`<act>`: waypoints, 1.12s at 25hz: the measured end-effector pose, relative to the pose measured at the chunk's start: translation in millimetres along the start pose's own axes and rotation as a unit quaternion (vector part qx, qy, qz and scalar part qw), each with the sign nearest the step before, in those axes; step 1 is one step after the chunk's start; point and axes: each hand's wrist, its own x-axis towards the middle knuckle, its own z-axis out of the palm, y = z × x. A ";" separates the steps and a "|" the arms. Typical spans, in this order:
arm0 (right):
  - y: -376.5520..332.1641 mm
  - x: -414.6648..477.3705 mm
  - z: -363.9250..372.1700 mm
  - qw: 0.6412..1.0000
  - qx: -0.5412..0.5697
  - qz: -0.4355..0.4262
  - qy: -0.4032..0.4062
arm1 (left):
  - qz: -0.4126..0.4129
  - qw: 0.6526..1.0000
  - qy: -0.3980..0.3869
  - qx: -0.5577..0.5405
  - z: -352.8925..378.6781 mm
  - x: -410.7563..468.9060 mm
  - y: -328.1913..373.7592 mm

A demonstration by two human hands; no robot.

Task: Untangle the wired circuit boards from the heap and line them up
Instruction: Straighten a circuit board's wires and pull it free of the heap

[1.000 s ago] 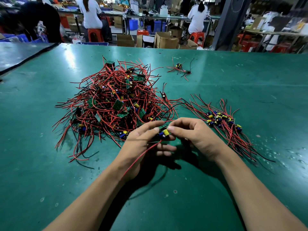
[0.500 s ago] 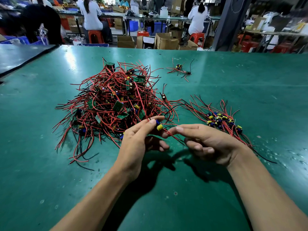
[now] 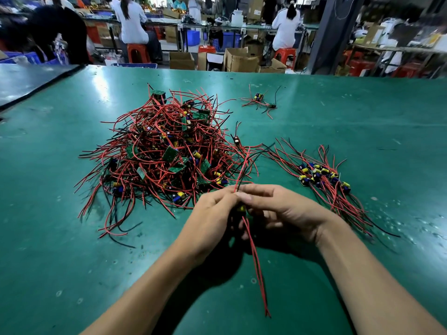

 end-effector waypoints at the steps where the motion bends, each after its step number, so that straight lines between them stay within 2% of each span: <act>1: 3.0 3.7 3.4 1.000 -0.007 0.001 0.011 | 0.016 1.000 0.007 -0.009 -1.1 -2.6 -2.3; 4: 5.9 9.2 3.7 0.998 -0.015 -0.027 0.053 | 0.045 0.997 0.011 0.054 -8.5 -1.6 -5.9; 8: 8.2 8.4 1.5 0.996 -0.014 -0.062 0.065 | 0.026 0.995 0.006 0.098 -9.2 1.7 -8.5; 12: 8.3 8.7 2.5 0.990 0.029 -0.091 0.104 | 0.037 0.999 0.003 0.029 -9.7 1.4 -11.2; 16: 8.6 10.5 4.5 0.984 0.092 -0.070 0.136 | 0.007 1.000 -0.023 -0.019 -9.5 1.9 -9.2; 20: 5.0 7.8 -0.1 0.991 -0.003 -0.049 0.126 | -0.016 0.997 -0.055 -0.042 -9.2 1.6 -7.7; 25: 4.8 4.7 6.6 0.997 -0.041 -0.031 0.057 | 0.009 1.000 -0.026 0.016 -8.5 1.2 -14.7; 28: 4.3 5.6 3.7 0.995 -0.050 -0.026 0.087 | 0.033 0.997 -0.029 0.068 -9.9 0.0 -13.9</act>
